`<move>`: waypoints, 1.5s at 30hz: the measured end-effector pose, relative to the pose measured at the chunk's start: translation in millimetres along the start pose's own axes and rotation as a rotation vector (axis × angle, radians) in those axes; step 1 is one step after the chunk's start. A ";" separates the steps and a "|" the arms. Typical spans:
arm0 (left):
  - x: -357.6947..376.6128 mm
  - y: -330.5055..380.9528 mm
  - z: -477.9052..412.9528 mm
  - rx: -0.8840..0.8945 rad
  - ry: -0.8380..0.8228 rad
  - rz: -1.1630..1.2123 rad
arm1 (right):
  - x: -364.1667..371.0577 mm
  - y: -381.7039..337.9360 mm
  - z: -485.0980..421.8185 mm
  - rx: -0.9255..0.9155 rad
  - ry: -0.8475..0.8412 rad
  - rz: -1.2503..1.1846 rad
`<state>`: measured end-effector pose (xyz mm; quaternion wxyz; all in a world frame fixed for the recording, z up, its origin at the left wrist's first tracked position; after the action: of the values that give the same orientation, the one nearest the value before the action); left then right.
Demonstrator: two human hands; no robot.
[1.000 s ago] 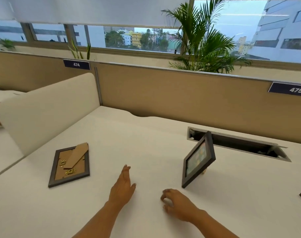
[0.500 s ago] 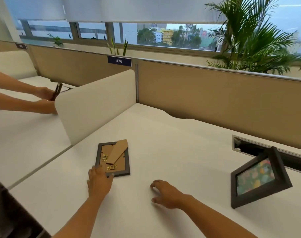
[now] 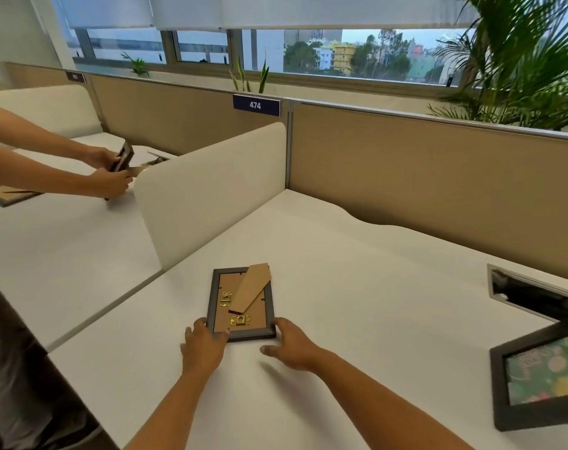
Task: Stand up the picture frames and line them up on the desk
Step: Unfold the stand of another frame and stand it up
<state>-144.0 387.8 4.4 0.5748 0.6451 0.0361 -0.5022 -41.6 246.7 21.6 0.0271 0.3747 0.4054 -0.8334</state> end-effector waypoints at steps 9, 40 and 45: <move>15.5 15.2 4.4 -0.080 0.043 0.063 | 15.3 -6.1 -0.3 0.055 0.028 -0.102; -36.3 123.0 47.9 0.135 0.081 0.852 | -38.2 -63.5 80.6 -0.396 0.677 -0.241; -38.6 127.8 47.1 0.161 0.010 0.556 | -37.7 -53.6 77.1 -0.411 0.498 -0.269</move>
<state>-111.8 328.6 128.9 0.6370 0.6763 -0.1794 -0.3235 -79.7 219.2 111.2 -0.1080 0.4964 0.6046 -0.6135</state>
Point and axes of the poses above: each hand's wrist, its own z-axis away from the middle knuckle, its own x-axis out of the palm, y = z × x, the point moved 2 cm from there along -z, towards the middle knuckle, and after that the axes turned 6 degrees about x, right-handed, at the moved point
